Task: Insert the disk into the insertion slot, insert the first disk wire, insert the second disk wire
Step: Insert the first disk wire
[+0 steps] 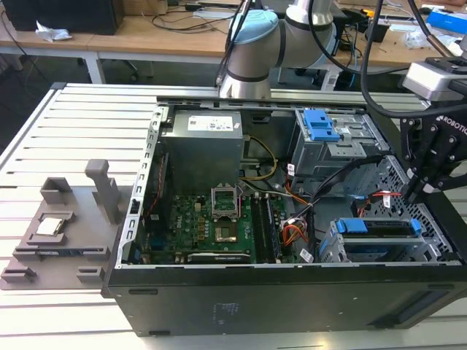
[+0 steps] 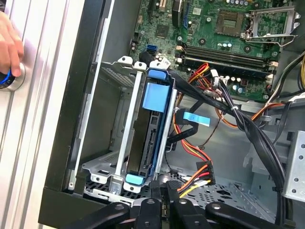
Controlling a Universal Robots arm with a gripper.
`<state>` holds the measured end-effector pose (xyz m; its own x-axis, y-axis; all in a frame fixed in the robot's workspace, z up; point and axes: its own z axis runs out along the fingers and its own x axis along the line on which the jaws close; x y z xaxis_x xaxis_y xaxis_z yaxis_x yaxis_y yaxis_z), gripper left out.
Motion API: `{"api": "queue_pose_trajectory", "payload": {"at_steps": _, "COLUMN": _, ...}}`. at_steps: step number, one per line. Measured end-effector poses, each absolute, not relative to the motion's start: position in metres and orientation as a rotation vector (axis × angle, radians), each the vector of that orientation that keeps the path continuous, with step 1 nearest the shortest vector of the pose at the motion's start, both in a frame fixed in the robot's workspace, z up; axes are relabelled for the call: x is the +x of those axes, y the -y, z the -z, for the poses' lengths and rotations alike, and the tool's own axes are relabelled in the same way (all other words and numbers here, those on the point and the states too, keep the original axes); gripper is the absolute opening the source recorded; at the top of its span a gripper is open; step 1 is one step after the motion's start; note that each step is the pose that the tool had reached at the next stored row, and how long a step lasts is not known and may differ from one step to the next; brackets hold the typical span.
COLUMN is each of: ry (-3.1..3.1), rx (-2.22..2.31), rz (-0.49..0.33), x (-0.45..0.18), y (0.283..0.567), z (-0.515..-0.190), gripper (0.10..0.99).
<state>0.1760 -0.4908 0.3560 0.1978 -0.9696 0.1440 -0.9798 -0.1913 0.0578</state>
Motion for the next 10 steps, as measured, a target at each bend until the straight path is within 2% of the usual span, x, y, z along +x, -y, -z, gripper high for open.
{"api": "queue_pose_trajectory", "payload": {"at_steps": 3, "ry": 1.905, "rx": 2.323, "rz": -0.114, "x": 0.176, "y": 0.491, "z": -0.366, "gripper": 0.165}}
{"api": "queue_pose_trajectory", "payload": {"at_steps": 10, "ry": 1.93, "rx": 2.299, "rz": -0.114, "x": 0.165, "y": 0.492, "z": -0.362, "gripper": 0.165}}
